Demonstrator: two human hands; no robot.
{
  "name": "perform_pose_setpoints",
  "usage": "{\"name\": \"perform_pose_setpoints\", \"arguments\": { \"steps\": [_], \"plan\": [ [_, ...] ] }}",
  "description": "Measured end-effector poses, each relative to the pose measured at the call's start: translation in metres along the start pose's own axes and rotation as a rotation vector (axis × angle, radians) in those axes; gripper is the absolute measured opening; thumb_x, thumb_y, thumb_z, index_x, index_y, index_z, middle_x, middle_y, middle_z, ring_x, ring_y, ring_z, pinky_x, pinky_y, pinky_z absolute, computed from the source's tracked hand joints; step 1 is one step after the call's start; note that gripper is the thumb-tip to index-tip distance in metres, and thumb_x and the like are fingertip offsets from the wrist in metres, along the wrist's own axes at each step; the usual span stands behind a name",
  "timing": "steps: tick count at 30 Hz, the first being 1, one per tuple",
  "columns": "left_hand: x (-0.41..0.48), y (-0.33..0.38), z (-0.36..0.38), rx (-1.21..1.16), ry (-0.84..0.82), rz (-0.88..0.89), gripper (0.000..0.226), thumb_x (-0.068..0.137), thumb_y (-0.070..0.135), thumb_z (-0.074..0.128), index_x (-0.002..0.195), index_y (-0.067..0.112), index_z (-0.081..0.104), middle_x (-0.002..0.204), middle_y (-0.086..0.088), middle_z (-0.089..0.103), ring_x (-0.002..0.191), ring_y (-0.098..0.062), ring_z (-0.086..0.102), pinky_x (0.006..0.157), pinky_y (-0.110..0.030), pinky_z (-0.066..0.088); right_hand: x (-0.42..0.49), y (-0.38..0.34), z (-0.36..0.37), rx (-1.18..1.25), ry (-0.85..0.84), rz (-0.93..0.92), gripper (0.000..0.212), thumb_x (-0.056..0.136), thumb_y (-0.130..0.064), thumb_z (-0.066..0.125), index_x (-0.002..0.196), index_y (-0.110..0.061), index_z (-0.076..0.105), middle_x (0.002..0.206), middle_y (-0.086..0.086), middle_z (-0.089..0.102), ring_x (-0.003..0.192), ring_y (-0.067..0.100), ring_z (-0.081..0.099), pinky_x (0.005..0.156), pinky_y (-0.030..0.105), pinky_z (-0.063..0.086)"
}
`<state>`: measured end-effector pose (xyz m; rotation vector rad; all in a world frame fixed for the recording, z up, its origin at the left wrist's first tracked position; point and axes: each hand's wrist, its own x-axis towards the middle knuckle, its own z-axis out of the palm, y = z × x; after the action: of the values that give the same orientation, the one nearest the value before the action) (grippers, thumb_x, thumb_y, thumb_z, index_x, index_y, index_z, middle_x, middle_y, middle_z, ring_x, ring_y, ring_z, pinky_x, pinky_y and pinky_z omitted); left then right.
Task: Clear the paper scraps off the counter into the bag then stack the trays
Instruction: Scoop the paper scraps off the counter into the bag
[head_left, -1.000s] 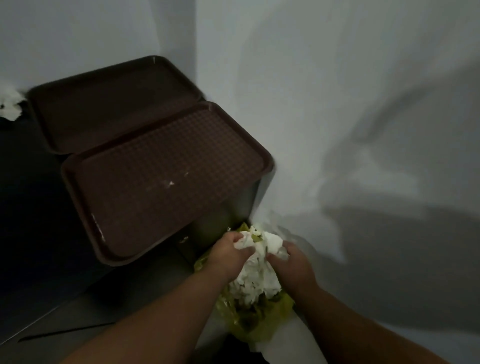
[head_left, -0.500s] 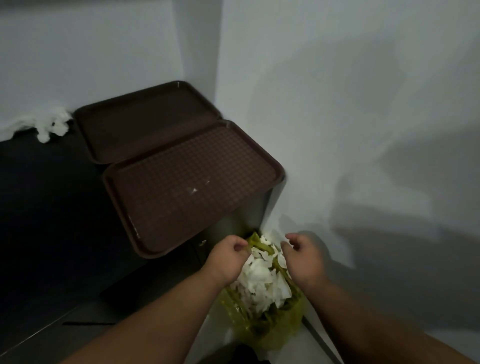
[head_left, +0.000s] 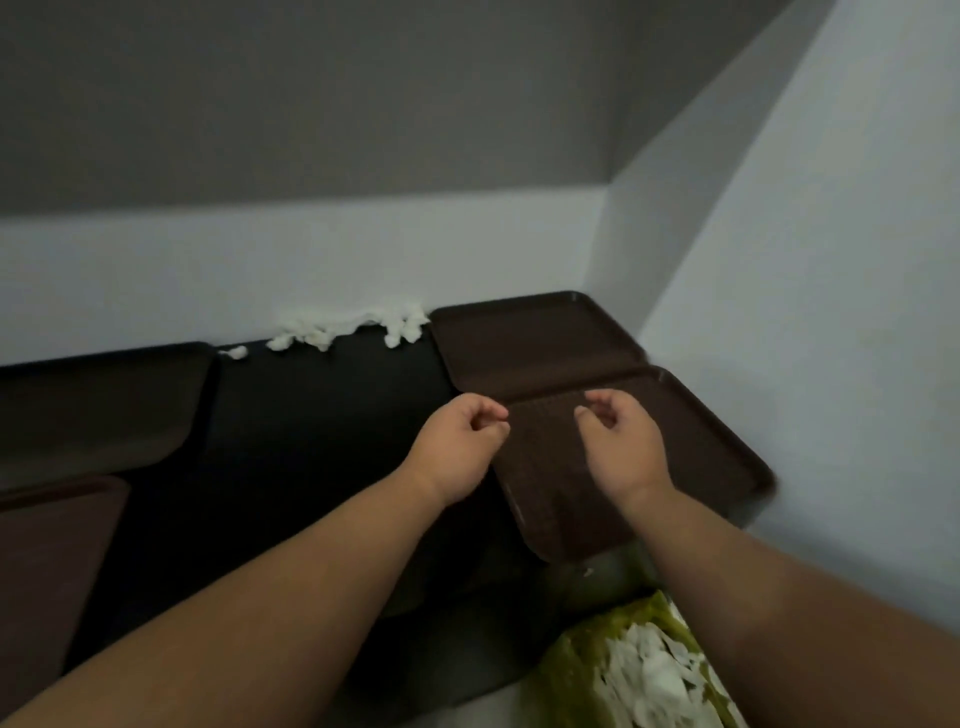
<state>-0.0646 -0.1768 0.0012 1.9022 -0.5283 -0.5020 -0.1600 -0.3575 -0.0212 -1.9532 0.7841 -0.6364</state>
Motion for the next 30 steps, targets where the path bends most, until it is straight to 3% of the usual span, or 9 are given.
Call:
{"name": "perform_pose_setpoints", "arguments": {
  "steps": [3, 7, 11, 15, 18, 20, 24, 27, 30],
  "plan": [
    [-0.004, -0.032, -0.069, 0.034, 0.105, -0.068, 0.013, 0.094, 0.024, 0.065, 0.108, 0.026, 0.064, 0.094, 0.005, 0.066, 0.079, -0.01, 0.063, 0.066, -0.023, 0.048, -0.009, -0.037, 0.054, -0.038, -0.104, -0.052, 0.033, 0.09, -0.029, 0.068, 0.122, -0.024, 0.062, 0.113, -0.002, 0.06, 0.095, 0.005, 0.058, 0.087, 0.023, 0.048],
    [-0.014, -0.088, -0.142, 0.082, 0.206, -0.213, 0.034, 0.095, 0.025, 0.065, 0.128, 0.028, 0.058, 0.124, 0.005, 0.061, 0.097, -0.006, 0.061, 0.077, -0.022, 0.051, -0.028, -0.06, 0.118, -0.058, -0.255, -0.011, 0.052, 0.09, -0.032, 0.069, 0.138, -0.029, 0.051, 0.131, -0.006, 0.045, 0.099, 0.002, 0.053, 0.088, 0.02, 0.043],
    [-0.019, -0.126, -0.188, 0.132, 0.23, -0.297, 0.05, 0.095, 0.027, 0.064, 0.143, 0.028, 0.047, 0.144, 0.002, 0.048, 0.092, -0.001, 0.052, 0.067, -0.017, 0.043, -0.039, -0.061, 0.167, -0.075, -0.327, 0.038, 0.059, 0.09, -0.032, 0.069, 0.144, -0.031, 0.044, 0.143, -0.004, 0.039, 0.096, 0.0, 0.05, 0.086, 0.02, 0.045],
    [-0.01, -0.158, -0.212, 0.187, 0.214, -0.323, 0.054, 0.095, 0.029, 0.065, 0.145, 0.028, 0.044, 0.147, 0.0, 0.046, 0.114, -0.008, 0.054, 0.084, -0.024, 0.05, -0.035, -0.057, 0.205, -0.101, -0.36, 0.063, 0.06, 0.091, -0.032, 0.068, 0.145, -0.029, 0.043, 0.144, -0.004, 0.039, 0.084, -0.003, 0.048, 0.076, 0.015, 0.041],
    [0.007, -0.179, -0.219, 0.229, 0.182, -0.372, 0.059, 0.093, 0.033, 0.066, 0.146, 0.031, 0.042, 0.144, 0.001, 0.046, 0.098, -0.006, 0.058, 0.08, -0.025, 0.054, -0.02, -0.051, 0.23, -0.113, -0.393, 0.095, 0.062, 0.09, -0.033, 0.069, 0.146, -0.03, 0.042, 0.148, -0.003, 0.036, 0.107, 0.005, 0.051, 0.089, 0.024, 0.046],
    [0.022, -0.193, -0.22, 0.296, 0.172, -0.395, 0.064, 0.091, 0.037, 0.068, 0.148, 0.032, 0.039, 0.148, 0.0, 0.042, 0.114, -0.012, 0.057, 0.093, -0.033, 0.054, -0.005, -0.046, 0.246, -0.139, -0.424, 0.128, 0.065, 0.089, -0.033, 0.07, 0.147, -0.031, 0.04, 0.15, -0.002, 0.033, 0.124, 0.015, 0.049, 0.099, 0.03, 0.048],
    [0.064, -0.213, -0.215, 0.501, 0.14, -0.503, 0.091, 0.087, 0.054, 0.067, 0.157, 0.031, 0.015, 0.165, -0.008, 0.01, 0.152, -0.029, 0.009, 0.123, -0.046, 0.019, 0.032, -0.035, 0.279, -0.2, -0.449, 0.17, 0.072, 0.087, -0.036, 0.073, 0.149, -0.031, 0.036, 0.152, -0.001, 0.03, 0.132, 0.02, 0.044, 0.105, 0.035, 0.045],
    [0.112, -0.219, -0.211, 0.707, 0.14, -0.583, 0.116, 0.076, 0.078, 0.059, 0.158, 0.03, -0.007, 0.165, -0.014, -0.012, 0.151, -0.038, -0.011, 0.121, -0.055, 0.001, 0.067, -0.03, 0.307, -0.216, -0.426, 0.155, 0.076, 0.084, -0.036, 0.075, 0.149, -0.03, 0.035, 0.153, 0.0, 0.03, 0.138, 0.02, 0.037, 0.11, 0.036, 0.041],
    [0.177, -0.222, -0.218, 0.734, 0.206, -0.565, 0.118, 0.074, 0.083, 0.055, 0.156, 0.032, -0.013, 0.164, -0.016, -0.017, 0.151, -0.039, -0.013, 0.12, -0.062, -0.001, 0.111, -0.026, 0.34, -0.296, -0.411, 0.082, 0.089, 0.079, -0.043, 0.077, 0.152, -0.029, 0.027, 0.156, 0.004, 0.027, 0.144, 0.024, 0.027, 0.117, 0.04, 0.033]
  ]
}}
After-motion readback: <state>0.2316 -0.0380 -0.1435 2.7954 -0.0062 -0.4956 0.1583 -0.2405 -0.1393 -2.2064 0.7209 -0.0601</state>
